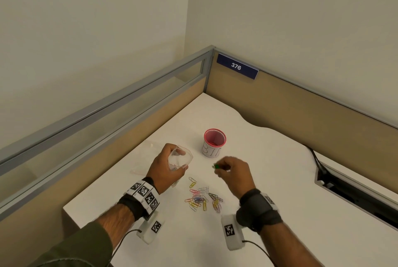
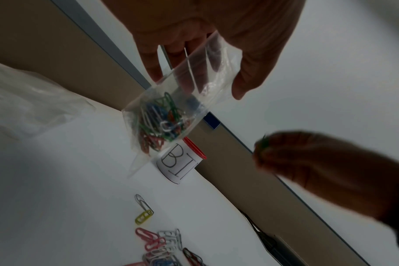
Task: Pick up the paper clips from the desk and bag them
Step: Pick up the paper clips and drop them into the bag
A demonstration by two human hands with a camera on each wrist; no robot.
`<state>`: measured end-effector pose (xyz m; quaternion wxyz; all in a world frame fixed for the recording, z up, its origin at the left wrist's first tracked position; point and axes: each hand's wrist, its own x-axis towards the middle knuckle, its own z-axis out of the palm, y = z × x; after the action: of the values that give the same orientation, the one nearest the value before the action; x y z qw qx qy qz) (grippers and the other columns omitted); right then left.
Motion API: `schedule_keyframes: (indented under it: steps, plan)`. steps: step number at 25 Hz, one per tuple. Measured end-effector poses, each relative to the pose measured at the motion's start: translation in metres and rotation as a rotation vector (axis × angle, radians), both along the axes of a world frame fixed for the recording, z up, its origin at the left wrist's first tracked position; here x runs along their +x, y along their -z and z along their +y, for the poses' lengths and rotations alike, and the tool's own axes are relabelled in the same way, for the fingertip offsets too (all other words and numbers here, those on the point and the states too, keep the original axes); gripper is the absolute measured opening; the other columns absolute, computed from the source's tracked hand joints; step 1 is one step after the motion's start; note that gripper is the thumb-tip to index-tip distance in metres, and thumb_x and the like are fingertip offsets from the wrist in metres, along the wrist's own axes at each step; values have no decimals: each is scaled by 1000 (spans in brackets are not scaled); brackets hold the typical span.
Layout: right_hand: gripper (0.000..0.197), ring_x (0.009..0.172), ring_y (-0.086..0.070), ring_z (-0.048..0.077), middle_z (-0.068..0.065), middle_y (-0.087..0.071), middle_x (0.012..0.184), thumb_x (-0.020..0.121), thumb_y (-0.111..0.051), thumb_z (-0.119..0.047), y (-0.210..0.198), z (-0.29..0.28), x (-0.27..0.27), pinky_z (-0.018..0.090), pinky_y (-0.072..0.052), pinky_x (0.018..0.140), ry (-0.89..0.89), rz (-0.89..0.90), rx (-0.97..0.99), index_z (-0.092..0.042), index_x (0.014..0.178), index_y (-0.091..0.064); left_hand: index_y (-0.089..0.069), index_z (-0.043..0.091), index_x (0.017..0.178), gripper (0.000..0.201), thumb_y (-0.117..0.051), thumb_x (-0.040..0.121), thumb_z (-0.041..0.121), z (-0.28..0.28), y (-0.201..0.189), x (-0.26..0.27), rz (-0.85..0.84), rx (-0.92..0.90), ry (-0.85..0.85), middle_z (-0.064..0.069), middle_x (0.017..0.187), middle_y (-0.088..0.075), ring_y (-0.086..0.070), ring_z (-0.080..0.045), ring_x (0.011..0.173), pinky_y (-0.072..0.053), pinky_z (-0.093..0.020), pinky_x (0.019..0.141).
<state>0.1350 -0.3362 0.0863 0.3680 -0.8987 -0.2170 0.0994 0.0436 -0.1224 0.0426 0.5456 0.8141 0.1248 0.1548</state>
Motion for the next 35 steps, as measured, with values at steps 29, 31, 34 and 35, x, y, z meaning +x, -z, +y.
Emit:
schedule_keyframes:
  steps: [29, 31, 34, 35]
  plan:
    - [21, 87, -50, 17, -1, -49, 100, 82, -68, -23, 108, -45, -36, 24, -42, 77, 126, 244, -542, -17, 98, -56, -52, 20, 113, 45, -79, 78, 12, 16, -4, -2, -14, 6, 2, 7, 117, -63, -59, -13, 116, -50, -29, 98]
    - [11, 90, -58, 21, 4, -61, 103, 83, -63, -17, 110, -22, -30, 30, -50, 82, 152, 226, -464, -15, 94, -62, -52, 19, 113, 45, -79, 77, 13, 17, -4, -1, -16, 5, 2, 7, 117, -63, -59, -13, 116, -50, -30, 98]
    - [16, 98, -62, 24, 9, -66, 109, 85, -58, -11, 111, -4, -14, 33, -52, 88, 153, 201, -417, -13, 98, -67, -52, 20, 111, 45, -78, 76, 16, 19, -4, 1, -37, 7, -2, 10, 116, -64, -59, -11, 116, -50, -30, 97]
    - [18, 102, -61, 24, 9, -64, 113, 87, -57, -12, 110, -4, -9, 32, -50, 91, 156, 183, -419, -13, 104, -65, -52, 21, 111, 45, -79, 76, 15, 20, -3, 1, -33, 7, -8, 10, 116, -64, -59, -11, 116, -50, -30, 97]
